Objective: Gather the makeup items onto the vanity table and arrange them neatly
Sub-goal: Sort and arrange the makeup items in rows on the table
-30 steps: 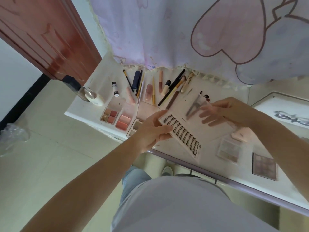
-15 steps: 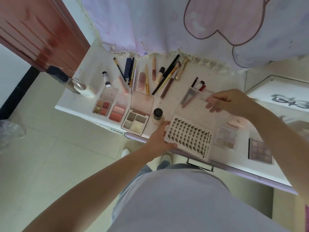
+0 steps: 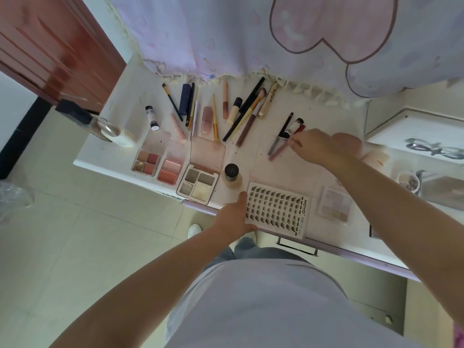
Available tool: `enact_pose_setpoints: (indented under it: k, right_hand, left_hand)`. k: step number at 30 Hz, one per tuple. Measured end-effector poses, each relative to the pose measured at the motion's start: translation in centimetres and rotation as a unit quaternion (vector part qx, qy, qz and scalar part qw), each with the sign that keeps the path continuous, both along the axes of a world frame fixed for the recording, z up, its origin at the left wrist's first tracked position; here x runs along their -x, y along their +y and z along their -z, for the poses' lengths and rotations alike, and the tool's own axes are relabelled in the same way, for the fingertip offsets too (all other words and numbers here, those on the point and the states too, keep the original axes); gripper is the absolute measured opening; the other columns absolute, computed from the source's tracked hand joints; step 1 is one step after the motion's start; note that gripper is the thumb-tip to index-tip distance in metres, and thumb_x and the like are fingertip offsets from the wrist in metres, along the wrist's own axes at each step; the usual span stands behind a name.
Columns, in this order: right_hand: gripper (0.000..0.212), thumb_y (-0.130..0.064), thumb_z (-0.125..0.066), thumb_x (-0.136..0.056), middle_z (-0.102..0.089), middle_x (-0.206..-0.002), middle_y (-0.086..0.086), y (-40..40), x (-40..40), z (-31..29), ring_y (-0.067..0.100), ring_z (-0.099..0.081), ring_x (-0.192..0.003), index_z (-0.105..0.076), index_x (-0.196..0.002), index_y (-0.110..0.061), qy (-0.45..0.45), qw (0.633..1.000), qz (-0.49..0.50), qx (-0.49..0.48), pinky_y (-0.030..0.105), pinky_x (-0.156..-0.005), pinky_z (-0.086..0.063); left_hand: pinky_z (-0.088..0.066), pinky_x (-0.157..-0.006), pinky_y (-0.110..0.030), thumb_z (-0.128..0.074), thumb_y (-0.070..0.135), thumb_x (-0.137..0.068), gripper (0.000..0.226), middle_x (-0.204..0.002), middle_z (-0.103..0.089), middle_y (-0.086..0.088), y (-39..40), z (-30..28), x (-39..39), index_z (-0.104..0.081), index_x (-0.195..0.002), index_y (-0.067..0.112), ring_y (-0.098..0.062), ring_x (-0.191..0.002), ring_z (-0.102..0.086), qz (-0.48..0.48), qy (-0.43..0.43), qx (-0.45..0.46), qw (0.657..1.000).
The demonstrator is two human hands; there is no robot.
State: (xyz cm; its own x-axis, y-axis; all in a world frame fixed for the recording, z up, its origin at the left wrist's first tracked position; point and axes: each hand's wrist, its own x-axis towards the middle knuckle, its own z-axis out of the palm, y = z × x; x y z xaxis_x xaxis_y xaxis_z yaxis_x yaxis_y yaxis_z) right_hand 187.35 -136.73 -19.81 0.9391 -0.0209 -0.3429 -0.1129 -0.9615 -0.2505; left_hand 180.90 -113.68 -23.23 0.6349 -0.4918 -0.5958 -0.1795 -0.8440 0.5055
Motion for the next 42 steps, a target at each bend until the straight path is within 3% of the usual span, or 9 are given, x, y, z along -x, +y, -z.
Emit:
enact_pose_setpoints:
  k: [4, 7, 10, 12, 16, 22, 29, 37, 42]
  right_hand:
    - [0.035, -0.02, -0.03, -0.098, -0.062, -0.097, 0.022, 0.4, -0.2, 0.7, 0.029, -0.054, -0.083, -0.058, -0.098, 0.001, 0.048, 0.998, -0.02, -0.029, 0.029, -0.066, -0.034]
    - [0.032, -0.014, -0.031, -0.096, -0.062, -0.103, 0.019, 0.6, -0.1, 1.1, 0.03, -0.056, -0.091, -0.058, -0.109, -0.001, 0.069, 0.996, -0.041, -0.026, 0.033, -0.072, -0.04]
    - [0.034, -0.008, -0.034, -0.092, -0.062, -0.102, 0.018, 0.8, 0.0, 1.6, 0.029, -0.056, -0.083, -0.06, -0.114, -0.007, 0.07, 0.995, -0.068, -0.033, 0.037, -0.076, -0.045]
    - [0.043, -0.006, -0.034, -0.09, -0.058, -0.103, 0.017, 0.9, 0.1, 2.0, 0.03, -0.055, -0.088, -0.05, -0.128, -0.017, 0.08, 0.993, -0.079, -0.034, 0.037, -0.079, -0.046]
    - [0.057, -0.011, -0.035, -0.091, -0.051, -0.118, 0.02, 1.4, 0.2, 3.1, 0.032, -0.051, -0.104, -0.016, -0.144, -0.017, 0.105, 0.993, -0.053, -0.005, 0.035, -0.079, -0.043]
    - [0.067, -0.02, -0.041, -0.09, -0.047, -0.127, 0.021, 1.6, -2.4, 3.7, 0.031, -0.051, -0.105, -0.003, -0.145, -0.018, 0.133, 0.99, 0.038, -0.007, 0.028, -0.07, -0.039]
    - [0.042, -0.006, -0.041, -0.088, -0.046, -0.118, 0.026, 1.0, -2.2, 3.4, 0.038, -0.047, -0.107, -0.041, -0.129, 0.0, 0.004, 0.999, 0.047, -0.016, 0.038, -0.082, -0.04]
    - [0.046, 0.003, -0.04, -0.087, -0.039, -0.136, 0.024, 0.4, 1.8, 3.8, 0.034, -0.034, -0.128, -0.037, -0.133, 0.004, -0.064, 0.994, 0.022, -0.088, 0.035, -0.107, -0.024]
    - [0.034, 0.006, -0.048, -0.083, -0.057, -0.117, 0.027, -0.3, 6.3, 2.7, 0.038, -0.052, -0.11, -0.055, -0.116, 0.007, -0.125, 0.984, 0.084, -0.091, 0.037, -0.095, -0.038]
  left_hand:
    - [-0.049, -0.079, -0.034, -0.067, 0.027, -0.078, 0.069, -0.111, -0.059, -0.011, 0.5, 0.5, 0.6, -0.02, -0.125, 0.009, -0.026, -0.097, -0.06, 0.015, 0.015, -0.004, 1.0]
    - [-0.049, -0.074, -0.026, -0.069, 0.027, -0.077, 0.068, -0.11, -0.058, -0.006, 1.1, 0.9, 0.9, -0.022, -0.124, 0.011, -0.019, -0.091, -0.06, 0.002, 0.041, 0.006, 0.999]
    - [-0.043, -0.061, -0.014, -0.065, 0.029, -0.08, 0.057, -0.103, -0.058, -0.002, 1.7, 1.2, 1.0, -0.026, -0.118, 0.014, -0.013, -0.083, -0.054, -0.019, 0.055, 0.005, 0.998]
    - [-0.045, -0.059, -0.009, -0.061, 0.027, -0.083, 0.049, -0.101, -0.058, 0.002, 2.1, 1.2, 1.1, -0.027, -0.117, 0.017, -0.014, -0.087, -0.056, -0.034, 0.082, 0.015, 0.996]
    - [-0.05, -0.081, -0.028, -0.068, 0.029, -0.077, 0.072, -0.111, -0.058, -0.005, 2.3, 0.9, 0.9, -0.019, -0.128, 0.012, -0.02, -0.095, -0.06, 0.031, 0.046, 0.003, 0.998]
    - [-0.054, -0.082, -0.036, -0.07, 0.026, -0.075, 0.076, -0.112, -0.06, -0.009, 1.6, 0.8, 0.7, -0.018, -0.128, 0.009, -0.025, -0.094, -0.063, 0.016, 0.046, 0.007, 0.999]
    - [-0.05, -0.076, -0.036, -0.068, 0.023, -0.078, 0.071, -0.111, -0.06, -0.013, -0.1, 0.2, -0.4, -0.021, -0.129, 0.007, -0.029, -0.094, -0.061, -0.026, 0.034, 0.006, 0.999]
    - [-0.048, -0.068, -0.035, -0.067, 0.026, -0.079, 0.067, -0.106, -0.062, -0.014, -0.2, 0.3, -0.7, -0.024, -0.127, 0.006, -0.03, -0.089, -0.062, -0.012, 0.007, 0.003, 1.0]
    - [-0.044, -0.066, -0.032, -0.067, 0.026, -0.079, 0.066, -0.11, -0.061, -0.013, -0.1, 0.8, -1.3, -0.025, -0.126, 0.007, -0.031, -0.093, -0.061, -0.014, -0.013, 0.001, 1.0]
